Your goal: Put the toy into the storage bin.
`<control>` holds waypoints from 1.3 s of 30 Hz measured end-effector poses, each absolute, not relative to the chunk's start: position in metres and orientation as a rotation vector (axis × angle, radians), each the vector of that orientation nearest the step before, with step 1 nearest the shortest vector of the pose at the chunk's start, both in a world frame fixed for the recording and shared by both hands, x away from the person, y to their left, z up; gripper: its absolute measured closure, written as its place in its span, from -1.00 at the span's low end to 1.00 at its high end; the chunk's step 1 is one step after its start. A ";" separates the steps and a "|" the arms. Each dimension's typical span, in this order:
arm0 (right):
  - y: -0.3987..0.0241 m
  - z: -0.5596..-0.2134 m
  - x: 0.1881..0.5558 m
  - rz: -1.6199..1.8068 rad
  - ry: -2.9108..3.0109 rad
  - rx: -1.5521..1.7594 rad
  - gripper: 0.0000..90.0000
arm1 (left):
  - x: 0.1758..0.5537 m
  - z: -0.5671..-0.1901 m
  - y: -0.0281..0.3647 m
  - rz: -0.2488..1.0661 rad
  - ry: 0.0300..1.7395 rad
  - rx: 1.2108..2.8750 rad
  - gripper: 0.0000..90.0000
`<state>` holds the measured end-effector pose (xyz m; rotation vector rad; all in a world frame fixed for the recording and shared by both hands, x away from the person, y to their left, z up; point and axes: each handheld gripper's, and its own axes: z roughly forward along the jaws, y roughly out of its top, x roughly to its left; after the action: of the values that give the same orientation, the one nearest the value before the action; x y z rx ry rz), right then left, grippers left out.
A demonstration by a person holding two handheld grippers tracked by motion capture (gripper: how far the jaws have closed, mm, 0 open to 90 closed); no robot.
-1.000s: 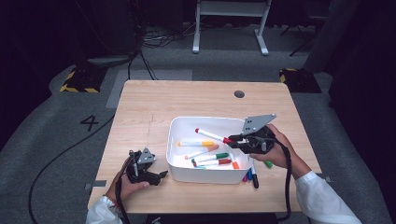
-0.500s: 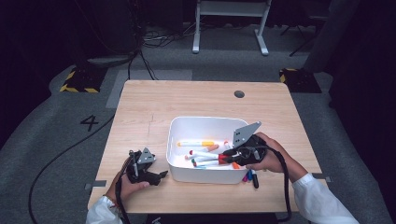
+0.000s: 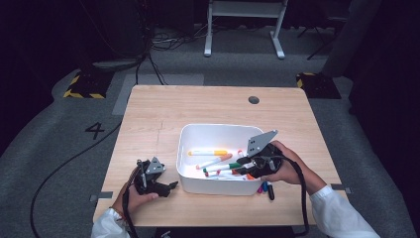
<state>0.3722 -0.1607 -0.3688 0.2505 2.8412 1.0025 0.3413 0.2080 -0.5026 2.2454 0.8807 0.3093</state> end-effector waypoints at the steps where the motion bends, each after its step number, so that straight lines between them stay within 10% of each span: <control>1: -0.163 -0.367 0.373 1.016 2.824 0.268 0.38 | 0.341 -0.503 0.208 0.309 0.881 2.245 -0.66; 18: -0.263 -0.345 0.361 1.163 2.463 0.601 0.11 | 0.341 -0.503 0.208 0.309 0.881 2.246 -0.66; 39: -0.307 -0.449 0.373 0.974 2.523 0.911 0.04 | 0.341 -0.503 0.208 0.309 0.880 2.246 -0.66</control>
<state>0.3729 -0.3072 -0.4491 0.9108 2.5229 0.9737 0.3414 0.2080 -0.5026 2.2459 0.8803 0.3090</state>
